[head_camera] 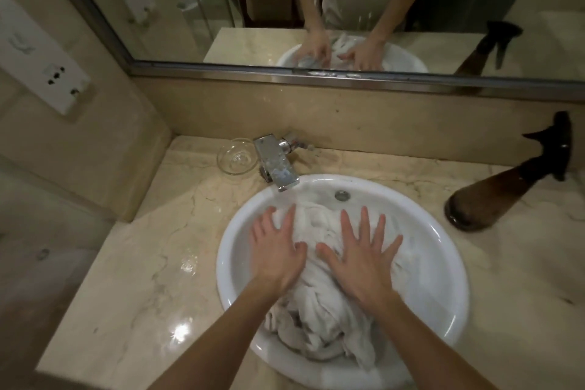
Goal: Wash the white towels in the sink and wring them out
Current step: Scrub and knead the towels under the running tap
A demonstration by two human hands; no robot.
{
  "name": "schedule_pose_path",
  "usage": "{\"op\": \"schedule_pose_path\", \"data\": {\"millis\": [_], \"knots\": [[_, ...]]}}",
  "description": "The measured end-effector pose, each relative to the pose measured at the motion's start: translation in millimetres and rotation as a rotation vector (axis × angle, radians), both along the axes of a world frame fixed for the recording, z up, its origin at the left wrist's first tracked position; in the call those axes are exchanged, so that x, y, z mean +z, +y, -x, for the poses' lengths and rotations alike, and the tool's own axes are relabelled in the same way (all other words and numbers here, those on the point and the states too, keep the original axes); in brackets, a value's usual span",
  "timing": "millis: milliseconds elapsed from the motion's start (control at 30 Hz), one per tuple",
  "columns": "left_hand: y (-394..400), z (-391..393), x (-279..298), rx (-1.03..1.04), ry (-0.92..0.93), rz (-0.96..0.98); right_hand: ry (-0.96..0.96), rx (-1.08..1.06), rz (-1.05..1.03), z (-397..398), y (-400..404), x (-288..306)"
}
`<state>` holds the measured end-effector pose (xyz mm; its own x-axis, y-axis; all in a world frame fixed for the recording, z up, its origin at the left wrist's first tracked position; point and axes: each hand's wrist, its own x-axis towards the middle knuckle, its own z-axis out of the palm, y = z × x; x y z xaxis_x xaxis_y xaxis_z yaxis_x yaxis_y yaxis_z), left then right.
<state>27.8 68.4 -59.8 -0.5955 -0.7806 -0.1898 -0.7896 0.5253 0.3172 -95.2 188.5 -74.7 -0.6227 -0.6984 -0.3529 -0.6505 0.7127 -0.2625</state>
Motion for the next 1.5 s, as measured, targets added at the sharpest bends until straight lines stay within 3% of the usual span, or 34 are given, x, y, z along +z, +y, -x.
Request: {"op": "schedule_pose_path", "data": {"millis": [67, 133, 367, 600, 733, 900, 1000, 1167, 1267, 1367, 1500], "knots": [[-5, 14, -9, -0.245, -0.058, 0.031, 0.027, -0.087, -0.005, -9, 6, -7], [-8, 20, -23, -0.331, -0.086, 0.007, 0.051, -0.113, -0.009, -9, 10, -22], [-19, 39, -71, -0.046, 0.025, 0.006, 0.121, -0.102, 0.012, 28, -15, -61], [-29, 49, -99, -0.029, 0.250, 0.081, 0.260, 0.022, 0.076, 54, -38, -76], [-29, 54, -97, -0.076, 0.155, 0.122, 0.284, 0.077, -0.006, 57, -46, -69], [-27, 58, -84, 0.038, 0.191, 0.017, -0.002, -0.030, -0.003, 67, -54, -51], [-15, 44, -74, 0.279, 0.360, -0.073, -0.160, -0.016, 0.253, 65, -55, -35], [11, 35, -25, 0.708, 0.697, -0.027, -0.414, 0.073, 0.691, 41, -98, 25], [21, 37, -8, 0.693, 0.700, -0.068, -0.540, -0.008, 0.783, 40, -86, 38], [27, 30, -16, 0.502, 0.606, -0.166, -0.545, -0.144, 0.648, 47, -52, 27], [12, 16, -28, 0.118, 0.262, -0.165, -0.143, -0.113, 0.042, 49, -9, 11]]}}
